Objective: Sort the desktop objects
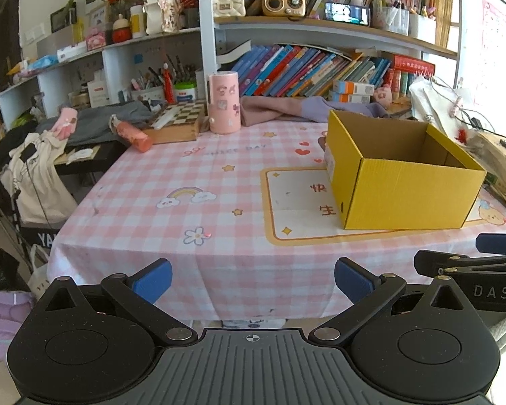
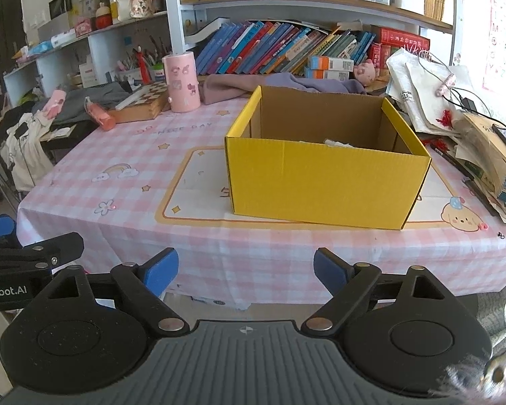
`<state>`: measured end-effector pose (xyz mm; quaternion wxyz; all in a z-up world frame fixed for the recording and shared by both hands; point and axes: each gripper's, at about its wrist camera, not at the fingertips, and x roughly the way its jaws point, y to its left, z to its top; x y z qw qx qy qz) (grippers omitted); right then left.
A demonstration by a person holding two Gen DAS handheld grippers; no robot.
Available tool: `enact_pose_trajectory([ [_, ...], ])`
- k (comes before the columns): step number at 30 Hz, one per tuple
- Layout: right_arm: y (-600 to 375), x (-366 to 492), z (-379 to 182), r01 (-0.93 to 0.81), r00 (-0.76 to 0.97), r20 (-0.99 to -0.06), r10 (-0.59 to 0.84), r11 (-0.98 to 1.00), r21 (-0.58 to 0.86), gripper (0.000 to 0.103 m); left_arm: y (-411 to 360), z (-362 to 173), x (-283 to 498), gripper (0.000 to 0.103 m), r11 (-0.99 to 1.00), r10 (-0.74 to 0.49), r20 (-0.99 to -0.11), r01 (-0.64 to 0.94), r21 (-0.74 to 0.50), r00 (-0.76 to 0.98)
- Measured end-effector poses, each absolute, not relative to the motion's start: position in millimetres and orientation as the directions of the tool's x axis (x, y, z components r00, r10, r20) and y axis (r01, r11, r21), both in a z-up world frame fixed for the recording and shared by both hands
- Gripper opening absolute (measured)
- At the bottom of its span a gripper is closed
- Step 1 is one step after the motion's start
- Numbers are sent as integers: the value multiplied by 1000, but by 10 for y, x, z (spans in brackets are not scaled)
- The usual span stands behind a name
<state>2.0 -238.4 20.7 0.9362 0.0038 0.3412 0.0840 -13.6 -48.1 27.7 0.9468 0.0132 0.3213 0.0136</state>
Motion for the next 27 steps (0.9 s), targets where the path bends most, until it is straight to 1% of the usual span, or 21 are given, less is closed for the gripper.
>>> enact_pose_trajectory([
  [3,-2377,24,205,-153,751,-642,154,987,59,88,-495,264,-129,103,999,28,-618,-6,39,786],
  [27,-2319,60,163,-162,738,-657,151,986,45,89,-499,244,-76,103,999,19,-634,8,40,773],
])
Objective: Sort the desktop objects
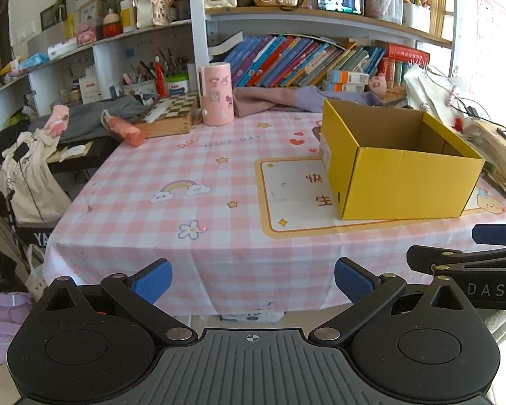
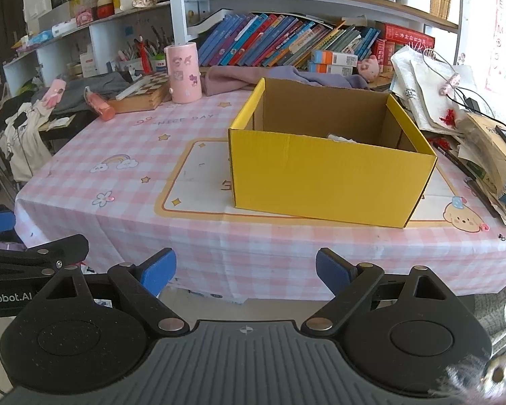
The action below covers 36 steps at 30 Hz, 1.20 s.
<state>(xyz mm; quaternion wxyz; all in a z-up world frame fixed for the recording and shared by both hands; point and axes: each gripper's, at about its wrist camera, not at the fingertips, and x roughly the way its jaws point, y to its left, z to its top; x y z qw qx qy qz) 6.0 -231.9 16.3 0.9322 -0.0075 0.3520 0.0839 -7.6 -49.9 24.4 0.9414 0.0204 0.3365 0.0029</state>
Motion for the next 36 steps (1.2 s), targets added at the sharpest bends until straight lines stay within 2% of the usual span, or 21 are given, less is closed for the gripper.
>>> enact_pose_trajectory([
  [36,-2245,119,123,-166,733,-664,150,985,39,89,-413,198,-2,103,1000,-3,-643,14,11,766],
])
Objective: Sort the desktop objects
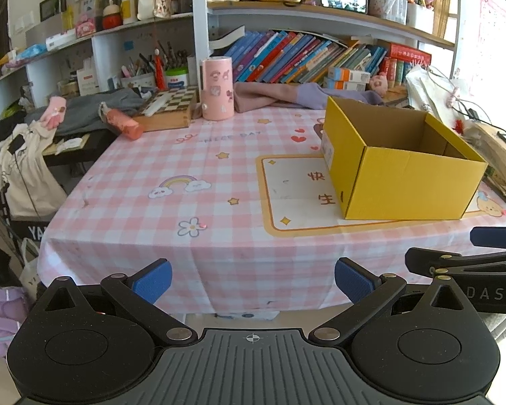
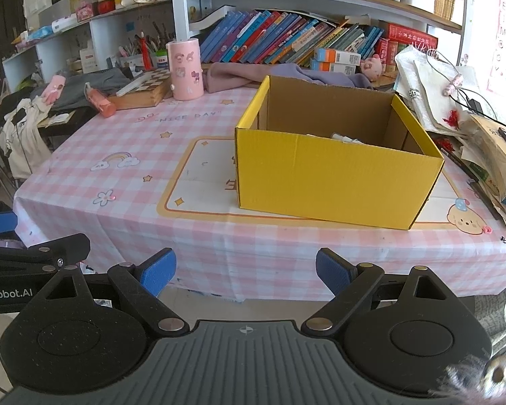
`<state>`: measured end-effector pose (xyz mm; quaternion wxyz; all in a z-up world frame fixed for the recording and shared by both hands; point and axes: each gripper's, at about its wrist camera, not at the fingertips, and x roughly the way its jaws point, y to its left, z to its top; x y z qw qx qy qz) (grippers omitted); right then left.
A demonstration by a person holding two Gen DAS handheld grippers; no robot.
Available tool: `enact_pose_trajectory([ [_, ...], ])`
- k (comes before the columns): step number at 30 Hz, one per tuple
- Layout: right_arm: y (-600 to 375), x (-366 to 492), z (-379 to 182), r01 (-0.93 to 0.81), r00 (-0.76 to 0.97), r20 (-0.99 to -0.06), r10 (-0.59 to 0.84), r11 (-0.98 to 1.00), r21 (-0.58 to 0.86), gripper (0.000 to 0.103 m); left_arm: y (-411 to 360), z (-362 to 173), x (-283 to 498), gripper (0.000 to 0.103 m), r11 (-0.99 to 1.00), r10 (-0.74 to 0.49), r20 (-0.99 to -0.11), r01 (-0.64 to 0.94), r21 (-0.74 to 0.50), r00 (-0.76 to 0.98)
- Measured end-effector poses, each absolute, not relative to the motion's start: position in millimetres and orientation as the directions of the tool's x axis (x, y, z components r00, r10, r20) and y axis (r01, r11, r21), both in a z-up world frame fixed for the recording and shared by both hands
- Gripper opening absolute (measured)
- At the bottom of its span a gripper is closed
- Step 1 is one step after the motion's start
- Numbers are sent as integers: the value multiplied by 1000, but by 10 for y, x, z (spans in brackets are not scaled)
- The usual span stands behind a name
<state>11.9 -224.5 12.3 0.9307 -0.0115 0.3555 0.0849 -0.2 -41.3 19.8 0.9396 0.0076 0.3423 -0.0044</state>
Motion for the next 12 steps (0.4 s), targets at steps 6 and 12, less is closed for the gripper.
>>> enact_pose_trajectory([
  [6,-2235,129,105,-165,730,-667,149,986,39,89,-407,199,-4,103,1000,-6,-635,16,10,772],
  [12,-2213,144,99,-164,725,-673,146,986,37,89,-406,195,3,103,1000,-12,-639,19,4,769],
])
